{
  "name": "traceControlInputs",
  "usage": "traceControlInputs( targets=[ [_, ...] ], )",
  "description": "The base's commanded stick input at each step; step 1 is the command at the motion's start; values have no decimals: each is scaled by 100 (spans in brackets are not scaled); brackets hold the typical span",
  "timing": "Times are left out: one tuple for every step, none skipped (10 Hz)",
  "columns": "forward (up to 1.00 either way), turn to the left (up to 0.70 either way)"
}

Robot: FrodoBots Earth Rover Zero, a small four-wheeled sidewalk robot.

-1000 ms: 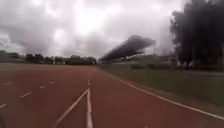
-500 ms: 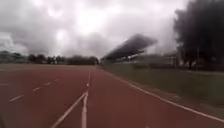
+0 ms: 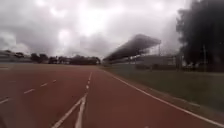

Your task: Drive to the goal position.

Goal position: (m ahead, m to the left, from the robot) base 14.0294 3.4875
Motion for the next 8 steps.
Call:
traceControlInputs(
  targets=[
    [70, 0],
    [70, 0],
    [70, 0],
    [70, 0],
    [70, 0],
    [70, 0],
    [70, 0],
    [70, 0]
  ],
)
